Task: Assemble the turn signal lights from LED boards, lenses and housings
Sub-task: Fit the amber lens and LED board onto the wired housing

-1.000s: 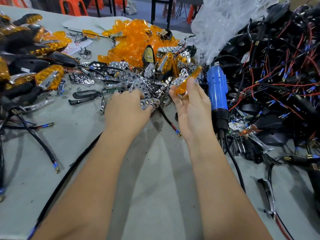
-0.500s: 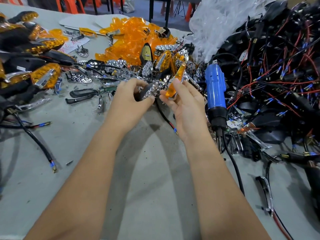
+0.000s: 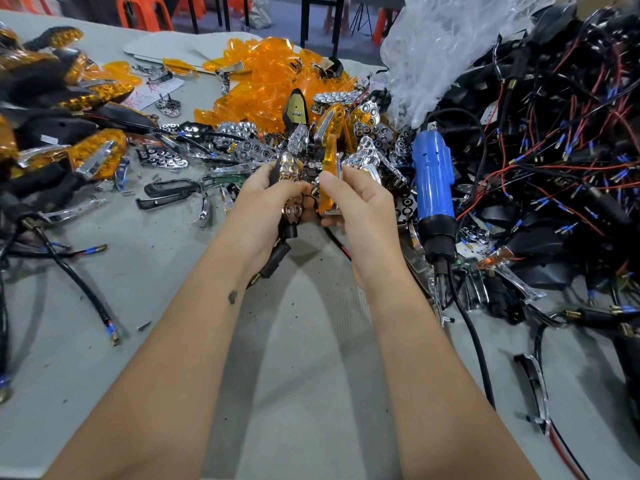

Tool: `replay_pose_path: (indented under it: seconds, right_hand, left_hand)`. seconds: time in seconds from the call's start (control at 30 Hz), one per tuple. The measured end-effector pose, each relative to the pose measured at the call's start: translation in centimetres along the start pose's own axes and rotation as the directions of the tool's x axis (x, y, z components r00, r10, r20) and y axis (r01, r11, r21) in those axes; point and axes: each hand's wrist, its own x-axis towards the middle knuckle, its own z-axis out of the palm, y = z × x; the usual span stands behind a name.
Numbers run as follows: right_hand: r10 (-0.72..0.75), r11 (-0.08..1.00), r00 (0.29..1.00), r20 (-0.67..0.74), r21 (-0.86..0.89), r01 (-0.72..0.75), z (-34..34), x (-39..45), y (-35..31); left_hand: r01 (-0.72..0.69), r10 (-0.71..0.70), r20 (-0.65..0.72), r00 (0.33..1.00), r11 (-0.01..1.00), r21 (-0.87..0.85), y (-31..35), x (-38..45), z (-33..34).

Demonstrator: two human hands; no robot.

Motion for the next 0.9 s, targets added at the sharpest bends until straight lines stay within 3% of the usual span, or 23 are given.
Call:
replay_pose_path:
  seconds: [0.23, 0.57, 0.9]
  right_hand:
    - [-0.044, 0.992, 0.999, 0.021, -0.117, 0.046, 0.54, -0.08, 0.36]
    - [-0.133, 0.950, 0.988, 0.081, -0.275, 0.150, 0.72, -0.22, 0.69]
    - [-0.127, 0.945, 0.987, 0.102, -0.289, 0.151, 0.62, -0.07, 0.81]
  left_hand:
    - [0.110, -0.111, 0.001, 0.994, 0.991, -0.080, 0.38, -0.34, 0.19]
    - [0.098, -0.095, 0.029, 0.995, 0.986, -0.135, 0.90, -0.62, 0.24]
    - [0.069, -0.047, 0.123, 0.991, 0.982, -0.178, 0.58, -0.76, 0.02]
